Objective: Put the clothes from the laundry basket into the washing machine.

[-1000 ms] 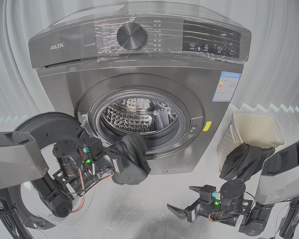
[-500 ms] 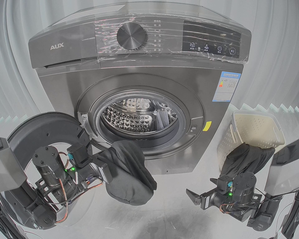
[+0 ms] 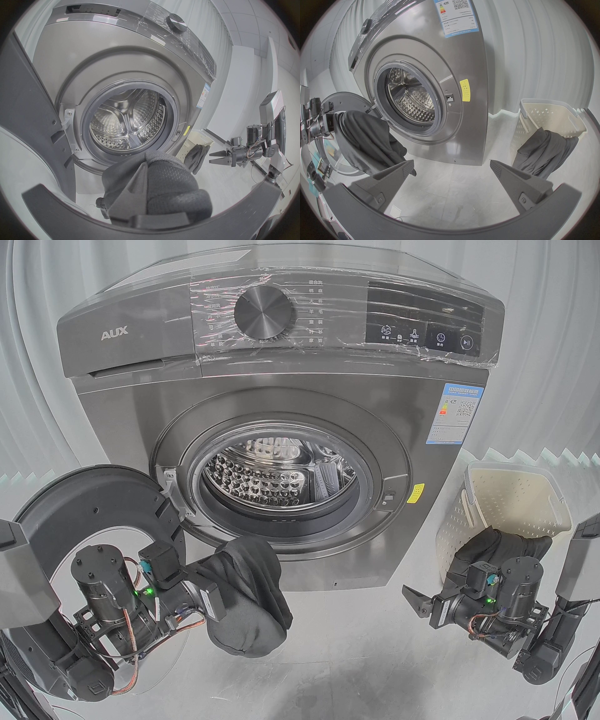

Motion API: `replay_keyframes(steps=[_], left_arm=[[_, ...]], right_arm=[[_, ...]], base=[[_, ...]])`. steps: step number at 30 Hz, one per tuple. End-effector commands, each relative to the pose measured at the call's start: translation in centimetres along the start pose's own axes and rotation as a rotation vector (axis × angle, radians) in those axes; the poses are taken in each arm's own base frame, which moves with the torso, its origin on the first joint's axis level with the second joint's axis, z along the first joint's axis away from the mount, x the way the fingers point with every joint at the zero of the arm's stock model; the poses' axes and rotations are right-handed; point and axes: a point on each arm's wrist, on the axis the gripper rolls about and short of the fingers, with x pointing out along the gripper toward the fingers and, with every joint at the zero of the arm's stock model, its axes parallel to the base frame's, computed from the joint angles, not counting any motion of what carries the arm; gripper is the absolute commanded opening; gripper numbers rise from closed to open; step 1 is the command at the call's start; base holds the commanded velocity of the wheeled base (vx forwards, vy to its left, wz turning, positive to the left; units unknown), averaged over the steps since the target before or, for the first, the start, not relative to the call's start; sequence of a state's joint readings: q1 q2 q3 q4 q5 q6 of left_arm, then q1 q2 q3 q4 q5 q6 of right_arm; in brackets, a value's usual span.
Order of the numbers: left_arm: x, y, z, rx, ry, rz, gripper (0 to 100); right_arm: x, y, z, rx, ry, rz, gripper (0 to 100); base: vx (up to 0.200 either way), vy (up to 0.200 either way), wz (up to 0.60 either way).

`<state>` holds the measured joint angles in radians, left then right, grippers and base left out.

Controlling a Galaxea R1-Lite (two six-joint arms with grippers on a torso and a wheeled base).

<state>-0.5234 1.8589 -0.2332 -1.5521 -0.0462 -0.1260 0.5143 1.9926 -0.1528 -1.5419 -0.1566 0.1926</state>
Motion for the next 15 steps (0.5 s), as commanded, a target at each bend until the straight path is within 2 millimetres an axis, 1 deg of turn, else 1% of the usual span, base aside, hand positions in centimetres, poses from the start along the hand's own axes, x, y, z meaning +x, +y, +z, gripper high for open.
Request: replay_keyframes(steps=[1, 3, 5, 9, 15], left_arm=[[0.6, 0.2, -0.7, 0.0, 0.027, 0.008, 0], [0.7, 0.3, -0.9, 0.0, 0.031, 0.012, 0], [0.7, 0.2, -1.1, 0.002, 0.036, 0.03, 0], [0.7, -0.4, -1.2, 0.003, 0.038, 0.015, 0], [0.8, -0.9, -1.3, 0.005, 0.046, -0.006, 0]], right_arm=[[-0.2, 0.2, 0.3, -0.001, -0.017, 0.004, 100], [-0.2, 0.5, 0.3, -0.011, -0.018, 0.016, 100], [-0.6, 1.3, 0.3, -0.023, -0.017, 0.048, 100], [-0.6, 1.4, 0.4, -0.023, -0.023, 0.052, 100], [-0.7, 1.7, 0.3, -0.026, -0.021, 0.06, 100]], base=[[0.0, 0.0, 0.0], [0.0, 0.0, 0.0], [0.0, 0.0, 0.0], [0.0, 0.0, 0.0], [0.2, 0.0, 0.0]])
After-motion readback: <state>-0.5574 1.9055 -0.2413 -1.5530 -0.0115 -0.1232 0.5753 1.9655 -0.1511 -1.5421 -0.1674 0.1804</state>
